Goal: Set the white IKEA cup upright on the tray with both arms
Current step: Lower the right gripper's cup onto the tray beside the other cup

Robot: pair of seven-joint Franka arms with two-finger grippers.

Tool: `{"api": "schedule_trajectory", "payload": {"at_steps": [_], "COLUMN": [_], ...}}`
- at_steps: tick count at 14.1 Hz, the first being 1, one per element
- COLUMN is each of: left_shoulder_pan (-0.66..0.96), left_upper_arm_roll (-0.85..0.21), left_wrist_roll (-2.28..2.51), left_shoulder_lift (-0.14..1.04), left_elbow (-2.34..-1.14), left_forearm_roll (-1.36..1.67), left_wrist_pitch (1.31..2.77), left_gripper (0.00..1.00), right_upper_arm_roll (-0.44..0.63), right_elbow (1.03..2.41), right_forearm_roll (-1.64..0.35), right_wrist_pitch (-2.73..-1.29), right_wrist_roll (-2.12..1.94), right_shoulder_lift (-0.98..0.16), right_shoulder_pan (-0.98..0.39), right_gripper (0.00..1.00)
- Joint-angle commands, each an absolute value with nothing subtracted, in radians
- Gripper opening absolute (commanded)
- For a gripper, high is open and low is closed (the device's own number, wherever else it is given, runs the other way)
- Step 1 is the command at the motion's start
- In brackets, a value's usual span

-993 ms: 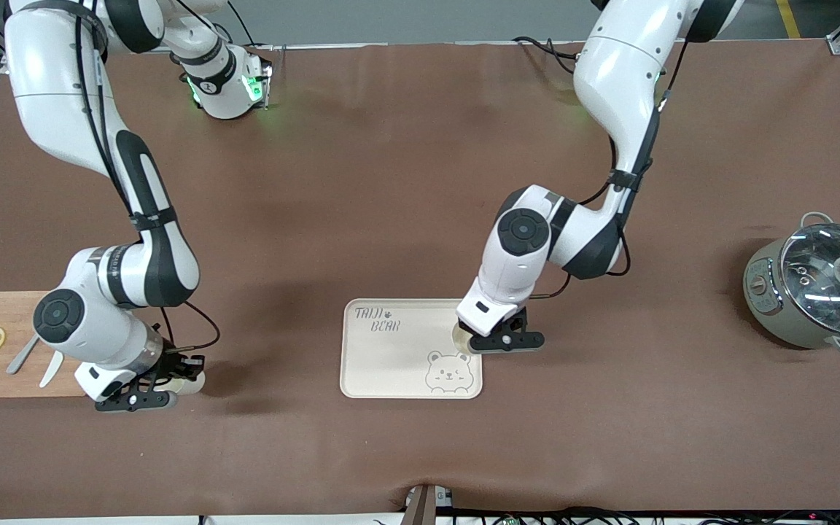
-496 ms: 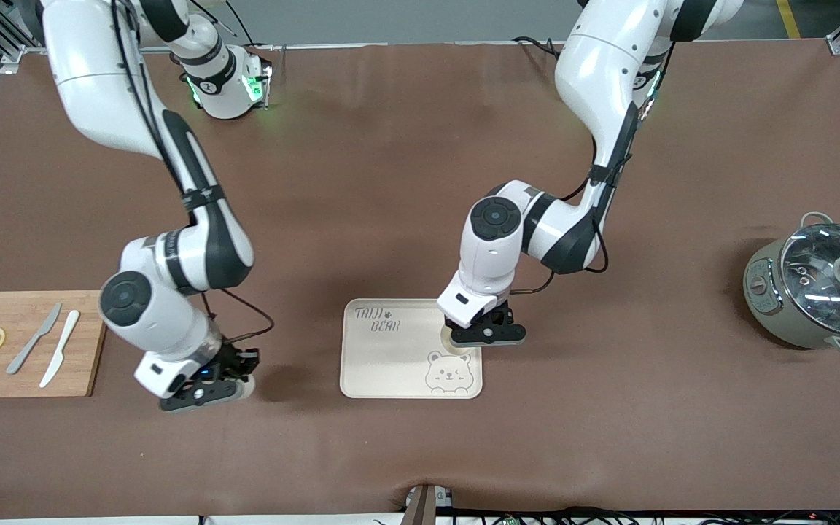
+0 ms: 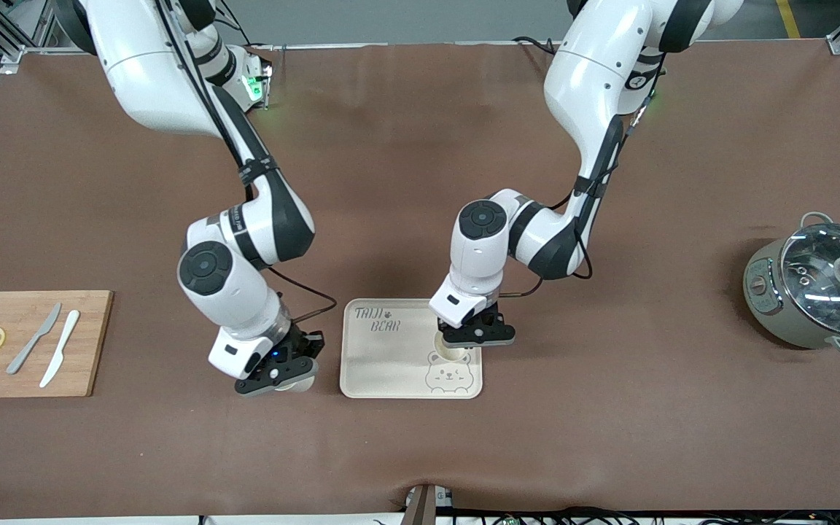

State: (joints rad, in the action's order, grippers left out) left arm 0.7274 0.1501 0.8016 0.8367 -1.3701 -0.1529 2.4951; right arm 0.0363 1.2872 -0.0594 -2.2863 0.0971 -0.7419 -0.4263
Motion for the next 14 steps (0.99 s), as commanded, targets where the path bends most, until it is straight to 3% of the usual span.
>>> {"api": "schedule_trajectory", "payload": {"at_steps": [1,5,6,7,11,12,13,14], "left_shoulder_pan": [0.755,0.755,0.753,0.753,0.749,0.747,0.739,0.729], "left_upper_arm_roll": [0.169,0.161,0.163,0.163,0.161,0.161,0.161,0.158], "left_wrist_roll": [0.935,1.035,1.026,1.026,1.031,1.026,1.025,1.025], "left_shoulder_lift": [0.854,0.85,0.848,0.847,0.848,0.848,0.842,0.838], "left_elbow": [-1.361,-1.361,-1.359,-1.359,-1.359,-1.359,-1.358,-1.356], "left_forearm_roll": [-0.272,-0.373,-0.373,-0.368,-0.365,-0.365,-0.362,-0.361], "left_wrist_pitch": [2.523,2.526,2.526,2.526,2.526,2.526,2.526,2.525], "left_gripper": [0.0,0.0,0.53,0.67,0.69,0.77,1.0,1.0], "right_upper_arm_roll": [0.044,0.049,0.052,0.054,0.058,0.057,0.057,0.057], "right_elbow": [1.192,1.157,1.154,1.154,1.154,1.154,1.154,1.154], "right_forearm_roll": [-0.067,-0.06,-0.055,-0.054,-0.031,-0.031,-0.031,-0.031], "right_wrist_pitch": [-2.276,-2.258,-2.235,-2.212,-2.172,-2.16,-2.158,-2.16], "right_wrist_roll": [0.231,0.395,0.429,0.452,0.57,0.574,0.574,0.574], "right_shoulder_lift": [-0.802,-0.831,-0.837,-0.847,-0.882,-0.885,-0.888,-0.893], "right_shoulder_pan": [-0.463,-0.511,-0.523,-0.531,-0.577,-0.581,-0.583,-0.584], "right_gripper": [0.0,0.0,0.0,0.0,0.0,0.0,0.0,0.0]}}
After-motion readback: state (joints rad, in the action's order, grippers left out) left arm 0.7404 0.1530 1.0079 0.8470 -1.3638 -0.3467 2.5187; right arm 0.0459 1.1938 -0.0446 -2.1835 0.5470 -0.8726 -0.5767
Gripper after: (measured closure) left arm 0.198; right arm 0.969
